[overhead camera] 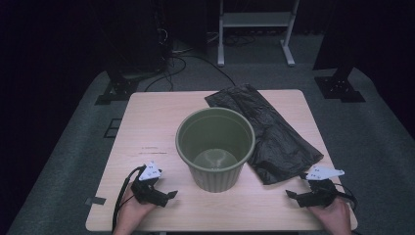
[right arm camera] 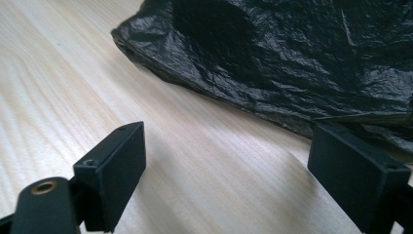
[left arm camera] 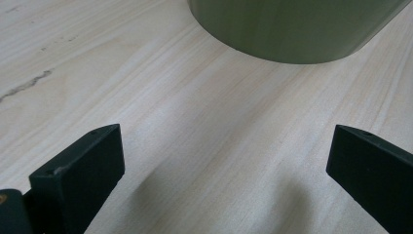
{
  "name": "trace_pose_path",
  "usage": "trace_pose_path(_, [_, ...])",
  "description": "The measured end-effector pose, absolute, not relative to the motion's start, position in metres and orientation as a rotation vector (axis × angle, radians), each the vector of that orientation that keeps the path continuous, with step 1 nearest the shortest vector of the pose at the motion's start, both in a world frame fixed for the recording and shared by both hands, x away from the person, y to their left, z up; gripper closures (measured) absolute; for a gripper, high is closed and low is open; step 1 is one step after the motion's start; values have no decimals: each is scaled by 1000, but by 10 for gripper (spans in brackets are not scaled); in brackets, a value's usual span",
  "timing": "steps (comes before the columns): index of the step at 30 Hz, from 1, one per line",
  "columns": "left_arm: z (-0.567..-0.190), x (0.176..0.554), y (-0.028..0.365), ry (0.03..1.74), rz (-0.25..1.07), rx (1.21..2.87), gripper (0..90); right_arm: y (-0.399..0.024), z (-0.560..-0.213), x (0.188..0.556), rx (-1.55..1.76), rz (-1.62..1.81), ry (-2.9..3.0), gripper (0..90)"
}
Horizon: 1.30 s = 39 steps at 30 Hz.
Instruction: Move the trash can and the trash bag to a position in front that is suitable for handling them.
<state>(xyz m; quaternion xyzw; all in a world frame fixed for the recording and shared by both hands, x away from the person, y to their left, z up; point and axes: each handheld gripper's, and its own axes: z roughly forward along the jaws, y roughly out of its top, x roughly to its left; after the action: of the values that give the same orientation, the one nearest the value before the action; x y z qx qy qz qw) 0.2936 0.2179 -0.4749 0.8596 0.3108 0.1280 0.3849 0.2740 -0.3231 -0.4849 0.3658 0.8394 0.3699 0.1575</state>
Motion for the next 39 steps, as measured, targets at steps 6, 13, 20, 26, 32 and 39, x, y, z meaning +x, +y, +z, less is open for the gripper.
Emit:
trace_pose_path(6, [-482,295,218,803,320,2210,0,-323,-481,273,1065,1045,2399,126])
trace_pose_path(13, [-483,294,216,800,356,2237,0,-323,-473,273,1067,1047,2363,126])
trace_pose_path(20, [-483,294,216,802,356,2237,0,-323,-458,282,1084,1051,2321,126])
trace_pose_path(26, [-483,294,216,802,356,2237,0,-323,-446,297,1094,1062,2284,127])
trace_pose_path(32, [-483,294,216,802,356,2237,0,-323,-444,316,1122,1023,2273,127])
trace_pose_path(39, [-483,294,216,802,355,2237,0,-326,-442,340,1157,1024,2259,127])
